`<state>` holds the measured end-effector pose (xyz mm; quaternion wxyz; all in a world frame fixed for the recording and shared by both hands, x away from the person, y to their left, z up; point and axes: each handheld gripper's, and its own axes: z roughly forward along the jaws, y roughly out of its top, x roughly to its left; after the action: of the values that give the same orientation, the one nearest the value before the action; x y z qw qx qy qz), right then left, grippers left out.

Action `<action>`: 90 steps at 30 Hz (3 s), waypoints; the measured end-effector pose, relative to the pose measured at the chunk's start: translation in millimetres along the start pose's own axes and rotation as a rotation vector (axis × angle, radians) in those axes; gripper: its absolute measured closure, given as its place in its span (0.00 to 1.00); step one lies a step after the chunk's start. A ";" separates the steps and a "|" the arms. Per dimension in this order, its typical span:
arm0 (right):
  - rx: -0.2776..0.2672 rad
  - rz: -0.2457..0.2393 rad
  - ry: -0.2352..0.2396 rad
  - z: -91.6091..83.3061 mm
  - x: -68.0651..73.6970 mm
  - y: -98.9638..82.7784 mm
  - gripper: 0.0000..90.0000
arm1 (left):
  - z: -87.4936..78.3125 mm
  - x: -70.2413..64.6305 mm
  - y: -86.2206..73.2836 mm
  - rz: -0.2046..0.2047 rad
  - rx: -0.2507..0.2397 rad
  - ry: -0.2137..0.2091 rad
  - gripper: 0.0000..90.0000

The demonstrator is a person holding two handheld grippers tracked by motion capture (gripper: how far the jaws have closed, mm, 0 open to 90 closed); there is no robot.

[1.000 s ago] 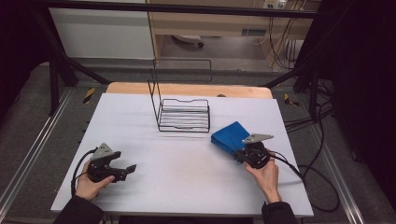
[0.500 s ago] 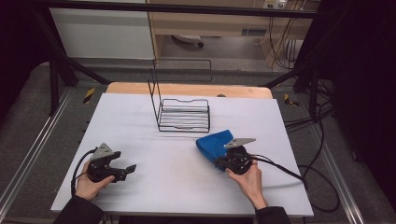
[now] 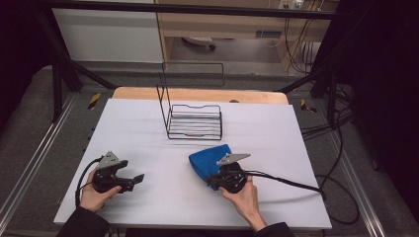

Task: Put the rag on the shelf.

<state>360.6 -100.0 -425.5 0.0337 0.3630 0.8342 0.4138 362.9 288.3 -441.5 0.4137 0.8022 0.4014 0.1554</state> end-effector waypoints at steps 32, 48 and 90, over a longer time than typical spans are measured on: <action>-0.090 -0.056 0.057 18.8 31.8 12.0 0.50 | 0.2 -0.4 -0.1 0.002 0.002 -0.002 0.13; -0.002 0.009 -0.139 -13.1 -36.2 -20.0 0.63 | -0.2 -1.5 -0.2 0.004 0.004 -0.004 0.13; -0.069 0.086 -0.171 -36.5 -33.7 -42.7 0.47 | 2.6 -7.3 2.5 0.003 0.014 -0.016 0.12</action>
<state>347.7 -162.4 -440.4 0.0992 0.4310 0.7972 0.4109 361.0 280.4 -440.6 0.4109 0.8071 0.3979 0.1466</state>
